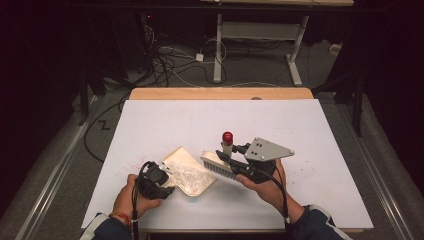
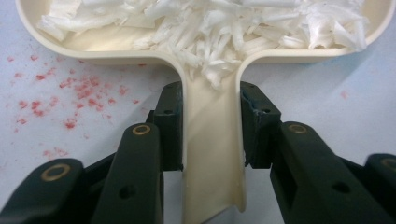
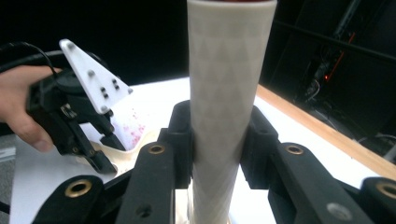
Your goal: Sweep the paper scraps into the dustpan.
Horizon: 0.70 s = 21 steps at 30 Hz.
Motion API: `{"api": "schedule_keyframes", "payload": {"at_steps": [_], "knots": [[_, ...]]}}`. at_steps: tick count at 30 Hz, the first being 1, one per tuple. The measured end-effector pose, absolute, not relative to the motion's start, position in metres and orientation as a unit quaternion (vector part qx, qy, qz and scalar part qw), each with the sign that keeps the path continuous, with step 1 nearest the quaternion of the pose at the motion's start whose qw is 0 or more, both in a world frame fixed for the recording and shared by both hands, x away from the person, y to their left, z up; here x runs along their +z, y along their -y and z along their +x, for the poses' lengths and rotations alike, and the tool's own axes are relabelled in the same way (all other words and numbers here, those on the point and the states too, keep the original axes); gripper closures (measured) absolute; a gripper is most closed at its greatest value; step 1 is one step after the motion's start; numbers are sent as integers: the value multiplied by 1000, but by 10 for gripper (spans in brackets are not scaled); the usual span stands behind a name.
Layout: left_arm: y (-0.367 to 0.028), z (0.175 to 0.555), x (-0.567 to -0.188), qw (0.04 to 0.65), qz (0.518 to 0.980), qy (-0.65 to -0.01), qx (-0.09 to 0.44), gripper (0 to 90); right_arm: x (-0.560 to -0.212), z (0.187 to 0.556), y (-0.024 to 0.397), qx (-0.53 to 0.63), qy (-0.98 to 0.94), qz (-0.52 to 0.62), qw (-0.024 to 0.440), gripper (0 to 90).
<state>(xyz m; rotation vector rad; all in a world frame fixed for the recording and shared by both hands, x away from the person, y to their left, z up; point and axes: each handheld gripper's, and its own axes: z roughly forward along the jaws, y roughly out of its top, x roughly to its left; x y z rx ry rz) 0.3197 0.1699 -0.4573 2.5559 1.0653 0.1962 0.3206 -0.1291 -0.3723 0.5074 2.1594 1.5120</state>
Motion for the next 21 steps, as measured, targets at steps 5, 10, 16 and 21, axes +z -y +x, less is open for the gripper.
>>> {"api": "schedule_keyframes", "payload": {"at_steps": [5, 10, 16, 21], "knots": [[-170, 320, -458, 182, 905, -377, 69, 636, -382, 322, 123, 515, -803, 174, 245, 702], [-170, 320, -458, 182, 905, -377, 70, 636, -386, 318, 115, 513, -815, 157, 218, 702], [-170, 319, -458, 182, 905, -378, 70, 636, -378, 313, 114, 529, -809, 152, 206, 702], [-171, 319, -457, 183, 905, -379, 68, 636, -371, 313, 117, 532, -805, 153, 212, 702]]}}
